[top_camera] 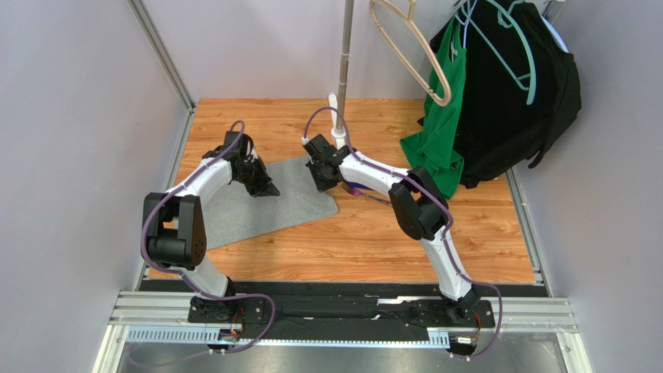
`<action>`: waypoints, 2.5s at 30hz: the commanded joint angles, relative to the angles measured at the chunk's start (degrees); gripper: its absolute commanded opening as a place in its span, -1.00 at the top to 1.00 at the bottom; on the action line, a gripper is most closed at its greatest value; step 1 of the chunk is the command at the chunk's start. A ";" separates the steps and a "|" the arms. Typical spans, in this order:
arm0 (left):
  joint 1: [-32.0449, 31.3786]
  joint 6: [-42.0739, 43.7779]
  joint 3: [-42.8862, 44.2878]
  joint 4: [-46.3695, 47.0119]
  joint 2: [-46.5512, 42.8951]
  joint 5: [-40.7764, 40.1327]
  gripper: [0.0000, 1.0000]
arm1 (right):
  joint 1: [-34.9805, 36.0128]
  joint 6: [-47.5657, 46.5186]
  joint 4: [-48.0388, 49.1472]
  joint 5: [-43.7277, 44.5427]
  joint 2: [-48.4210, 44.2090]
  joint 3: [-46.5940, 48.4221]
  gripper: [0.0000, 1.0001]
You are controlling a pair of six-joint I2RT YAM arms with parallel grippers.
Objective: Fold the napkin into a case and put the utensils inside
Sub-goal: Pick up the rectangle-folded napkin from the center of the board, then fold the rectangle-folded napkin at the center of the board.
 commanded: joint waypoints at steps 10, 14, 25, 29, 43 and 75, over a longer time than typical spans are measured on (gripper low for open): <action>-1.25 -1.75 1.55 0.82 0.68 1.75 0.95 | -2.52 -6.34 -3.38 -0.64 -8.99 0.78 1.00; -1.78 -3.85 2.52 1.43 1.65 2.63 0.95 | -4.28 -6.44 -4.36 -0.74 -12.78 -0.79 1.00; -4.94 -7.37 8.05 3.36 6.57 5.44 0.96 | -9.47 -8.72 -5.06 1.37 -19.38 -3.70 1.00; -4.42 -5.19 9.28 1.09 5.26 4.13 0.96 | -9.56 -9.51 -6.73 2.86 -19.82 -1.68 1.00; 12.72 9.32 6.38 -12.71 -4.33 1.23 0.96 | -3.77 -8.99 -10.24 2.07 -17.10 8.95 1.00; 21.08 9.41 0.14 -14.21 7.00 -7.39 1.00 | 6.35 10.53 8.91 -25.26 -6.71 15.74 1.00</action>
